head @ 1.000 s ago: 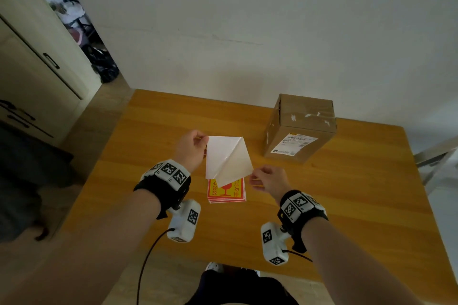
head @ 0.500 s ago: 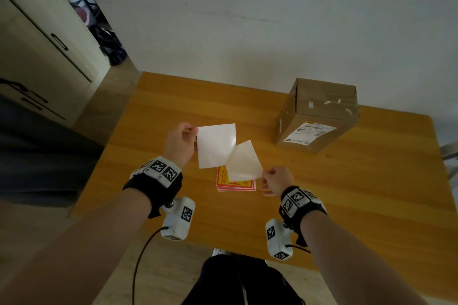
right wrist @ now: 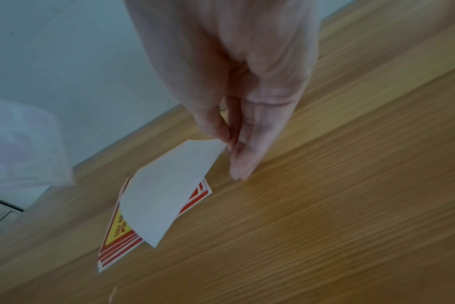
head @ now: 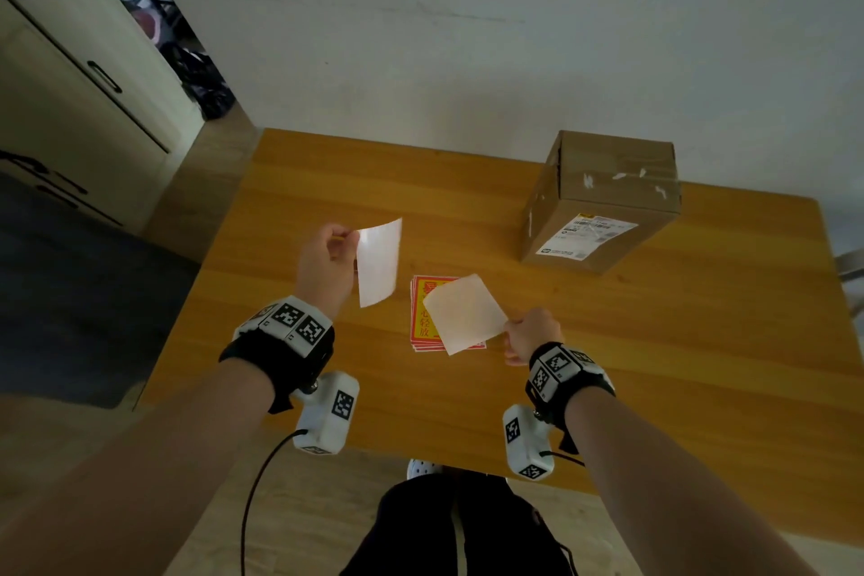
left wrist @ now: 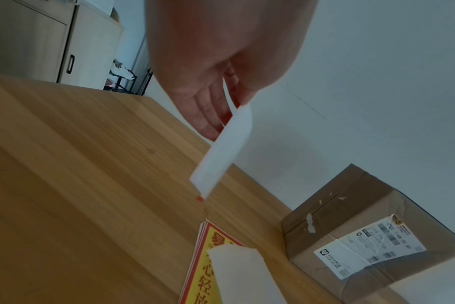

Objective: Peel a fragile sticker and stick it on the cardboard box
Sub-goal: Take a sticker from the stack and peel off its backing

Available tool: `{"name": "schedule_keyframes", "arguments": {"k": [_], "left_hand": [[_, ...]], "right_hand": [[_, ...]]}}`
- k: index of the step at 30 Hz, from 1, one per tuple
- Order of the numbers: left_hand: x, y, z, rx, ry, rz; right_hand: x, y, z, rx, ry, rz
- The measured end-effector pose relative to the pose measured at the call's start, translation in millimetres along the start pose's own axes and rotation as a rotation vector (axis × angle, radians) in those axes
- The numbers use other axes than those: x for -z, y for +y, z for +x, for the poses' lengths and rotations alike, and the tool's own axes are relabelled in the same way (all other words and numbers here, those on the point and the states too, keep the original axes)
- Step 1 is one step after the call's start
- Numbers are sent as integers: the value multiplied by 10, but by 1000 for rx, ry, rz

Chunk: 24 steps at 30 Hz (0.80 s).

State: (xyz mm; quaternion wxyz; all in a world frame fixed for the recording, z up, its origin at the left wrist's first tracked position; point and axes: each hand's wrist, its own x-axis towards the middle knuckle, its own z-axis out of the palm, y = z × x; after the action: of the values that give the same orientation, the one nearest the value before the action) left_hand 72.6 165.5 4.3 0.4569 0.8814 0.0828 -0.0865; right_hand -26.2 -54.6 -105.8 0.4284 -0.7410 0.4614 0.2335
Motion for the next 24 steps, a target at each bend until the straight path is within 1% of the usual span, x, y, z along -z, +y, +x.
{"name": "schedule_keyframes", "arguments": {"k": [4, 9, 11, 12, 14, 15, 17, 20, 24], "left_hand": [[-7, 4, -32, -9, -48, -13], [-45, 33, -92, -21, -63, -8], [-71, 71, -130, -18, -68, -17], [-89, 100, -149, -16, -76, -22], [-122, 166, -184, -4, -95, -42], [-138, 209, -202, 1, -102, -59], [-176, 289, -225, -5, -117, -84], [-210, 434, -292, -23, -150, -137], [-236, 612, -351, -119, -166, -147]], "right_hand": [[-19, 0, -30, 65, 41, -94], [93, -27, -195, 178, 103, -289], [169, -84, -317, 262, 153, -334], [204, -128, -389, 330, 175, -319], [257, -261, -580, 503, 196, -211], [275, -346, -693, 588, 195, -143], [286, -519, -903, 704, 163, -41], [257, -708, -1122, 795, 127, 46], [244, -849, -1258, 818, 136, 60]]}}
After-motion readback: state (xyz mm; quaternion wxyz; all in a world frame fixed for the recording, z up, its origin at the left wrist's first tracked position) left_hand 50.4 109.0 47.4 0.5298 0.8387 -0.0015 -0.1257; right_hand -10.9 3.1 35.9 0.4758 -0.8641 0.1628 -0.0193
